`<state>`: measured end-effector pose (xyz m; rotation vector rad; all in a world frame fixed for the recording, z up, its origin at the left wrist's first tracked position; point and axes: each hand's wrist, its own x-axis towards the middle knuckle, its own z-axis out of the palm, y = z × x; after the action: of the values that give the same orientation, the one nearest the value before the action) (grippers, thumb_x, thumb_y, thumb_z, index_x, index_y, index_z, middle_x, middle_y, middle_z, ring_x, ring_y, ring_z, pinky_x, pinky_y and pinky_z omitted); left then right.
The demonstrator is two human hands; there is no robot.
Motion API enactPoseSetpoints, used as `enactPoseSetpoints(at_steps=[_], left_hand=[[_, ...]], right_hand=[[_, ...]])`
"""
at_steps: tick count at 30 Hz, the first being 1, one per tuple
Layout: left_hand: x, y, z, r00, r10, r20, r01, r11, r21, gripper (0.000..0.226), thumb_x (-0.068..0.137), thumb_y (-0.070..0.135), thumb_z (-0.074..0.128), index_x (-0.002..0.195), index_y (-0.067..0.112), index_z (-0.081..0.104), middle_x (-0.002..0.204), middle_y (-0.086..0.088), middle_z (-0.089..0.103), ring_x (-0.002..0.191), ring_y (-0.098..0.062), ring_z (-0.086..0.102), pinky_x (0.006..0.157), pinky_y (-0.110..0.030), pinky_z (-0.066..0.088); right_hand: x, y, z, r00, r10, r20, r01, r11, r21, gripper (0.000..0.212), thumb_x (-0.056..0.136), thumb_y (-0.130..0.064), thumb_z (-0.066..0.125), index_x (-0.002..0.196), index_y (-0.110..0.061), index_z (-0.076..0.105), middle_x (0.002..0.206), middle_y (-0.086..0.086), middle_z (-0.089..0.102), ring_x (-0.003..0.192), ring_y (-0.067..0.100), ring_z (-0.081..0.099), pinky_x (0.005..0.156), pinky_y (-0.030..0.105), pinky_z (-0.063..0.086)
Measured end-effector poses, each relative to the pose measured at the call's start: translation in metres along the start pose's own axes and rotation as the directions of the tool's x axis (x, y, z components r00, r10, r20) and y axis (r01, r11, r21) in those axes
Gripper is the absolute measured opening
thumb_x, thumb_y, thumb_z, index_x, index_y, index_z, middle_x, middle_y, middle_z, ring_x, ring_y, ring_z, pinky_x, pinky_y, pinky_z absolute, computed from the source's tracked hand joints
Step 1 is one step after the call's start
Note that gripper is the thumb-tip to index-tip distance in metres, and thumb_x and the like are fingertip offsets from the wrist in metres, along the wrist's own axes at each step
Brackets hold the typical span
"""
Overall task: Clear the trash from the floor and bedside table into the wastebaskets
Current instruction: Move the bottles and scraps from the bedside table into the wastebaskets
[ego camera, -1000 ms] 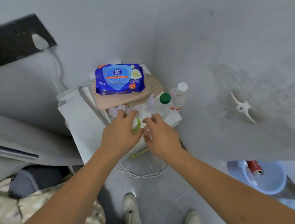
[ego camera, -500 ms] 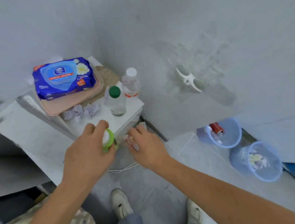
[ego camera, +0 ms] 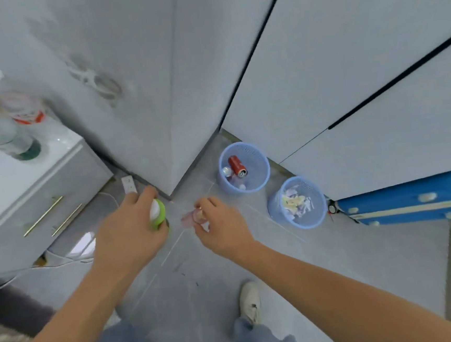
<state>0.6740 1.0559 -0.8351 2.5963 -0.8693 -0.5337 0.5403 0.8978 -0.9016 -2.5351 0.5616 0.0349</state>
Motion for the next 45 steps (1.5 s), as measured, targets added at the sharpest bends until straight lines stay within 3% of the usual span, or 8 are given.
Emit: enactPoseSetpoints(at_steps=[4, 11, 18, 26, 32, 37, 40, 45], left_hand=[[0.013, 0.069, 0.029, 0.999, 0.038, 0.023, -0.036, 0.997, -0.066, 0.036, 0.081, 0.040, 0.067, 0.109, 0.033, 0.045, 0.099, 0.004, 0.055, 0.078, -0.031, 0.059, 0.063, -0.038, 0.050], [0.072, 0.131, 0.121, 0.993, 0.117, 0.003, -0.115, 0.981, -0.159, 0.039, 0.080, 0.036, 0.073, 0.110, 0.032, 0.049, 0.100, 0.008, 0.051, 0.078, -0.025, 0.057, 0.063, -0.034, 0.044], [0.153, 0.134, 0.268, 0.980, 0.184, -0.073, -0.196, 0.957, -0.214, 0.047, 0.084, 0.028, 0.076, 0.121, 0.028, 0.048, 0.117, 0.002, 0.046, 0.082, -0.027, 0.061, 0.059, -0.037, 0.050], [0.235, 0.103, 0.403, 0.972, 0.215, -0.090, -0.220, 0.975, -0.045, 0.055, 0.088, 0.013, 0.076, 0.131, 0.021, 0.043, 0.127, -0.010, 0.038, 0.106, -0.032, 0.055, 0.074, -0.042, 0.057], [0.271, 0.088, 0.446, 0.946, 0.323, 0.012, -0.323, 0.942, 0.092, 0.063, 0.082, -0.004, 0.068, 0.136, 0.019, 0.046, 0.138, -0.018, 0.034, 0.117, -0.040, 0.045, 0.079, -0.050, 0.052], [0.287, 0.082, 0.462, 0.906, 0.367, 0.212, -0.378, 0.926, 0.013, 0.073, 0.087, 0.012, 0.074, 0.150, 0.024, 0.041, 0.152, -0.020, 0.029, 0.128, -0.045, 0.045, 0.102, -0.058, 0.048], [0.281, 0.088, 0.442, 0.884, 0.421, 0.202, -0.432, 0.902, 0.012, 0.072, 0.089, 0.023, 0.072, 0.151, 0.022, 0.036, 0.146, -0.016, 0.037, 0.124, -0.041, 0.049, 0.095, -0.056, 0.052], [0.252, 0.097, 0.367, 0.875, 0.479, 0.076, -0.472, 0.877, -0.096, 0.042, 0.093, 0.022, 0.061, 0.133, 0.014, 0.051, 0.123, -0.010, 0.055, 0.109, -0.032, 0.056, 0.079, -0.048, 0.053]], right_hand=[[-0.026, 0.073, -0.031, 0.990, 0.132, -0.045, -0.132, 0.991, 0.013, 0.029, 0.082, -0.029, 0.063, 0.108, -0.021, 0.054, 0.106, -0.003, 0.057, 0.077, 0.022, 0.059, 0.065, 0.040, 0.050], [-0.006, 0.179, -0.043, 0.930, 0.315, -0.188, -0.288, 0.944, 0.161, 0.028, 0.082, -0.021, 0.066, 0.108, -0.018, 0.057, 0.099, 0.001, 0.056, 0.081, 0.022, 0.056, 0.065, 0.032, 0.041], [0.049, 0.294, 0.025, 0.868, 0.446, -0.216, -0.402, 0.889, 0.221, 0.028, 0.082, -0.017, 0.065, 0.110, -0.015, 0.058, 0.101, 0.005, 0.055, 0.083, 0.026, 0.057, 0.067, 0.036, 0.044], [0.094, 0.401, 0.113, 0.835, 0.506, -0.214, -0.455, 0.856, 0.246, 0.022, 0.082, -0.004, 0.058, 0.105, -0.006, 0.058, 0.103, 0.011, 0.050, 0.084, 0.033, 0.056, 0.072, 0.039, 0.046], [0.132, 0.426, 0.129, 0.815, 0.556, -0.160, -0.517, 0.824, 0.233, 0.029, 0.092, -0.011, 0.055, 0.120, -0.010, 0.057, 0.122, 0.012, 0.049, 0.088, 0.026, 0.052, 0.075, 0.029, 0.034], [0.138, 0.421, 0.132, 0.860, 0.504, -0.077, -0.485, 0.855, 0.182, 0.035, 0.085, -0.013, 0.060, 0.120, -0.010, 0.059, 0.121, 0.013, 0.054, 0.102, 0.032, 0.057, 0.077, 0.029, 0.036], [0.134, 0.408, 0.128, 0.866, 0.490, -0.096, -0.472, 0.866, 0.167, 0.029, 0.082, -0.010, 0.061, 0.112, -0.010, 0.060, 0.114, 0.009, 0.054, 0.097, 0.029, 0.056, 0.075, 0.030, 0.037], [0.129, 0.337, 0.099, 0.904, 0.413, -0.106, -0.376, 0.890, 0.258, 0.027, 0.082, -0.013, 0.062, 0.109, -0.014, 0.062, 0.109, 0.002, 0.058, 0.095, 0.017, 0.055, 0.079, 0.031, 0.043]])
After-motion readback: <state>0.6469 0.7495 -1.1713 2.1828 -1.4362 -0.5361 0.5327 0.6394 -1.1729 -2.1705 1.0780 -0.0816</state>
